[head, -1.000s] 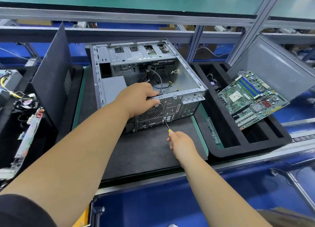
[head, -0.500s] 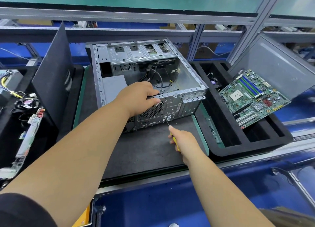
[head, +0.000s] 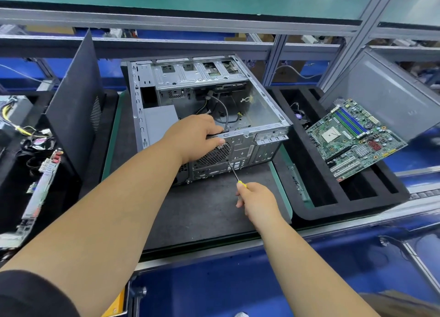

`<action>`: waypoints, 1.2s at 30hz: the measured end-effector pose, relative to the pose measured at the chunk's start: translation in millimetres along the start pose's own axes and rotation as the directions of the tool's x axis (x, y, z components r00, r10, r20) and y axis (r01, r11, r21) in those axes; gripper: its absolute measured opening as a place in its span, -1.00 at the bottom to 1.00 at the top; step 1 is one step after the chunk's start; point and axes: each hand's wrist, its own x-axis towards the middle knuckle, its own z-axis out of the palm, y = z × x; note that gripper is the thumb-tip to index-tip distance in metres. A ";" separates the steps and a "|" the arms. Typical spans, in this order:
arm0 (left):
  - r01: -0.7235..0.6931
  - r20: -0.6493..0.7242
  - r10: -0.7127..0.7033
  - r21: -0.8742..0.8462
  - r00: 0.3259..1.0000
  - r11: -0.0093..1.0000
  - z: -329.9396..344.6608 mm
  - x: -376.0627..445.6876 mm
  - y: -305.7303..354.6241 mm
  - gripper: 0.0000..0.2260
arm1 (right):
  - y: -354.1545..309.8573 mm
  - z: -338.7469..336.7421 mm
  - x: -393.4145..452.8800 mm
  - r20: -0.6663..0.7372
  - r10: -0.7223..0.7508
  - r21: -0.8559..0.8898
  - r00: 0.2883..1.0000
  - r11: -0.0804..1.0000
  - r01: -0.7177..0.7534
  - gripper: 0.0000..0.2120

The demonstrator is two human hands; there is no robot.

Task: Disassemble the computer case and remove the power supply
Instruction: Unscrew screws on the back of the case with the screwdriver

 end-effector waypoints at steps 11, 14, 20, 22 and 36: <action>0.000 0.000 0.000 0.003 1.000 1.000 -0.2 -0.4 0.2 -0.74 | -1.4 -3.8 2.4 -0.036 0.018 0.026 0.999 1.000 -0.017 -0.59; -0.001 0.007 0.001 0.009 1.000 1.000 -0.7 -0.5 0.6 -0.74 | -1.8 -6.8 4.6 0.307 0.212 0.483 0.928 0.806 -0.343 -0.59; -0.007 0.008 0.007 0.007 1.000 1.000 -1.1 -0.8 0.8 -0.75 | 3.6 -9.4 2.7 0.456 0.201 0.577 0.867 0.675 -0.460 -0.62; -0.010 0.009 0.010 0.007 1.000 1.000 -1.0 -0.7 0.6 -0.75 | 3.8 -8.0 3.1 0.429 0.214 0.574 0.878 0.686 -0.448 -0.65; -0.012 0.023 0.012 -0.005 1.000 1.000 -2.1 -0.4 0.5 -0.74 | 7.2 0.5 2.5 -0.156 -0.109 -0.088 0.982 0.992 0.096 -0.69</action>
